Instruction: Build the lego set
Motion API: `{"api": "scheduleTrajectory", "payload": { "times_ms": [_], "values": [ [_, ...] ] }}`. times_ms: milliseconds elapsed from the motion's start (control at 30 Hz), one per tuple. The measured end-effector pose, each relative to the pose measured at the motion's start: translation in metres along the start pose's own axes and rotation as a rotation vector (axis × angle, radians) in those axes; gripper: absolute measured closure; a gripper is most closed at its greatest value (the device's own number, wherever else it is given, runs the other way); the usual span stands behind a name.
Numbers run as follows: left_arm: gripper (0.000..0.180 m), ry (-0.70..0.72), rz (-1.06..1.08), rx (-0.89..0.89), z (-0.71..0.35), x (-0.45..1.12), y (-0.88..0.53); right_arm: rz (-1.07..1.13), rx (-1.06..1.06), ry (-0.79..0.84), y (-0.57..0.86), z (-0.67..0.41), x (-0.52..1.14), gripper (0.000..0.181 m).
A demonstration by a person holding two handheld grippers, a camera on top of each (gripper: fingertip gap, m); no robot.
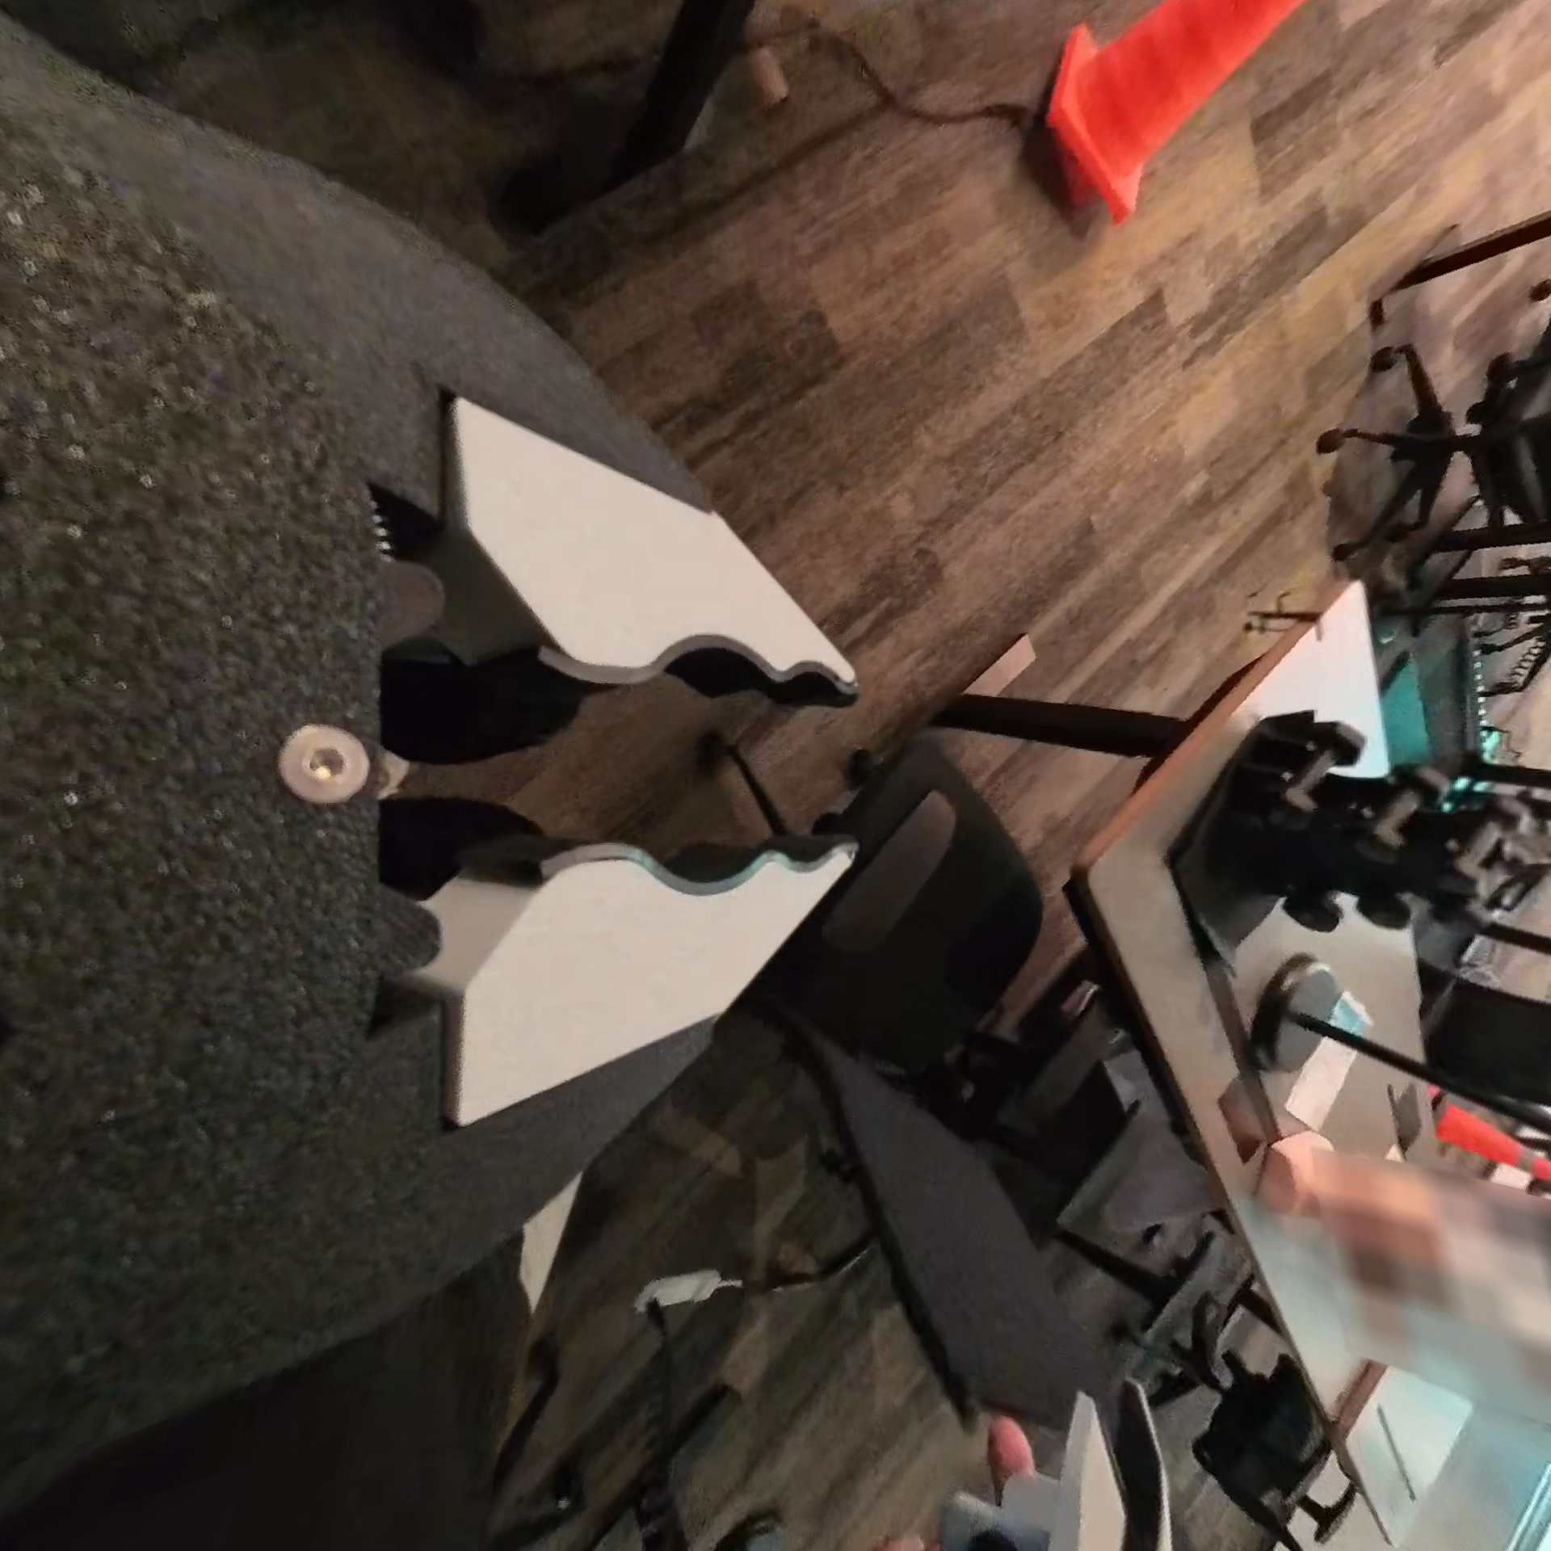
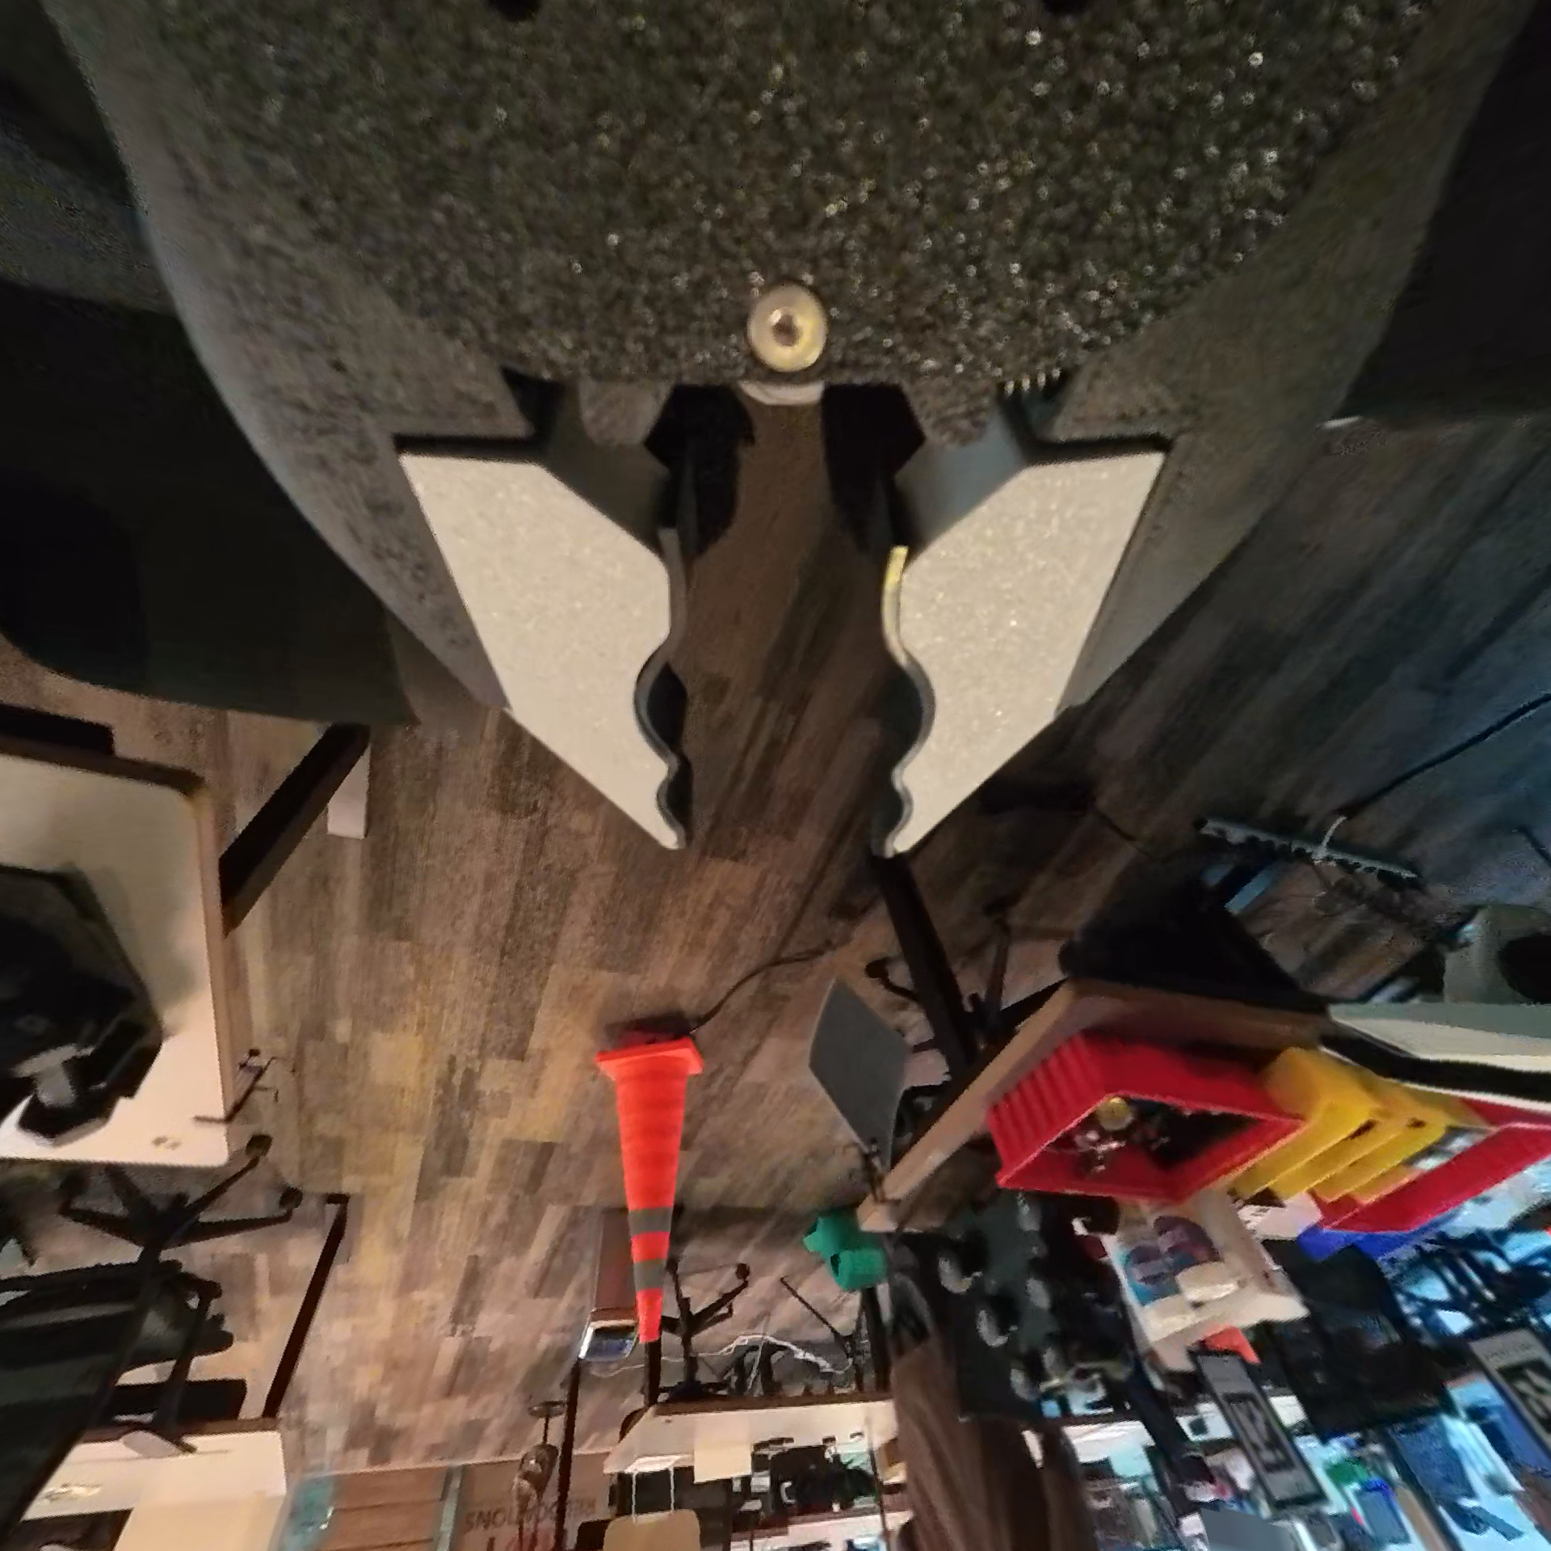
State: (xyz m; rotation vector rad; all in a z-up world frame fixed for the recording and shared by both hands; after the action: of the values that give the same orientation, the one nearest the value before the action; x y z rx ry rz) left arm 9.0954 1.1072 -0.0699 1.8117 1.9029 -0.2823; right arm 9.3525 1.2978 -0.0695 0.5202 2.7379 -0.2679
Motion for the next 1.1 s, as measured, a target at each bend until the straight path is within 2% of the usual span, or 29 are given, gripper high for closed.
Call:
{"api": "scheduleTrajectory", "payload": {
  "times_ms": [333,467,567,667,767,900,1100],
  "values": [
    [0.152,0.027,0.033,-0.002,-0.114,0.187,-0.132,0.025,-0.004,-0.011,0.134,-0.061,0.232,0.139],
    [0.152,-0.033,0.069,-0.015,-0.178,0.276,-0.181,0.079,-0.034,-0.018,0.199,-0.108,0.311,0.137],
    [0.152,-0.043,0.089,0.042,-0.23,0.326,-0.212,0.094,-0.017,0.03,0.246,-0.153,0.36,0.138],
    [0.151,-0.073,0.084,0.078,-0.268,0.376,-0.248,0.108,-0.015,-0.01,0.291,-0.183,0.407,0.135],
    [0.152,-0.082,0.131,0.05,-0.299,0.431,-0.279,0.169,-0.046,-0.002,0.331,-0.21,0.441,0.136],
    [0.151,-0.104,0.21,0.069,-0.337,0.515,-0.313,0.243,0.015,-0.022,0.387,-0.222,0.484,0.137],
    [0.151,-0.111,0.358,0.177,-0.411,0.636,-0.355,0.432,0.141,-0.068,0.475,-0.231,0.527,0.136]
  ]
}}
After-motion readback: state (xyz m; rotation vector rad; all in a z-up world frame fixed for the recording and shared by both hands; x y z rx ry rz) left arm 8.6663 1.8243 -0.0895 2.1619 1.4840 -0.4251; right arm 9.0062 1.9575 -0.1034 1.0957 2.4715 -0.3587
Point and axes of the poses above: each gripper's, where its closed fingertips meet, x out along the fingers, z out of its underside, y = z × x across the jaws, the point moved 7 cm from there along -x, back along the fingers
